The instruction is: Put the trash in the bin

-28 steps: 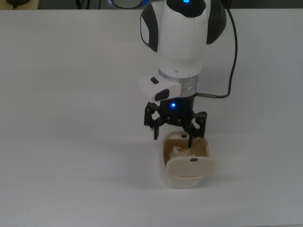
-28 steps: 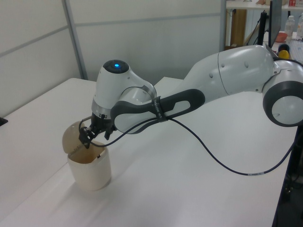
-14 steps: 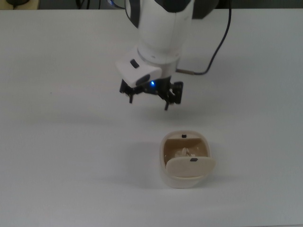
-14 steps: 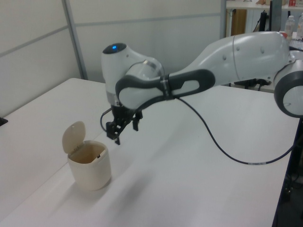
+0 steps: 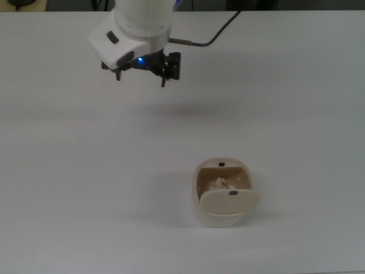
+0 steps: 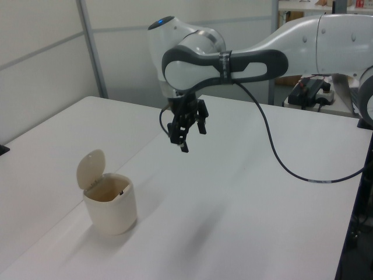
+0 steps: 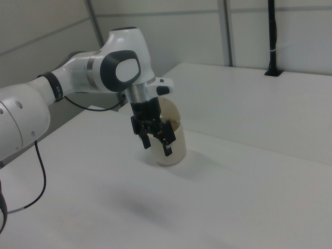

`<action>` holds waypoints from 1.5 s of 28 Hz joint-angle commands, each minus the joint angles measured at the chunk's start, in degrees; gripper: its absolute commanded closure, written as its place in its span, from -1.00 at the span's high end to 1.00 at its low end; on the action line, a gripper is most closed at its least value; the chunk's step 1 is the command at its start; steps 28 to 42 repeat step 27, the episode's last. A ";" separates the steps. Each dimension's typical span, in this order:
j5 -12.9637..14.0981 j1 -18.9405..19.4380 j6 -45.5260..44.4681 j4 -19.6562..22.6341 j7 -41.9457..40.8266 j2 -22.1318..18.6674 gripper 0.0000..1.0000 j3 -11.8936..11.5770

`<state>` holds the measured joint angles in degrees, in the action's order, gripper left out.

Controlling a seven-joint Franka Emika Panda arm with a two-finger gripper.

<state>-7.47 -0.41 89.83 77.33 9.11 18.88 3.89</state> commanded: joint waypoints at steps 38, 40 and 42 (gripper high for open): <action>0.70 -5.13 -2.73 1.86 -5.51 -2.80 1.00 -0.46; 0.70 -5.13 -2.73 1.86 -5.51 -2.80 1.00 -0.46; 0.70 -5.13 -2.73 1.86 -5.51 -2.80 1.00 -0.46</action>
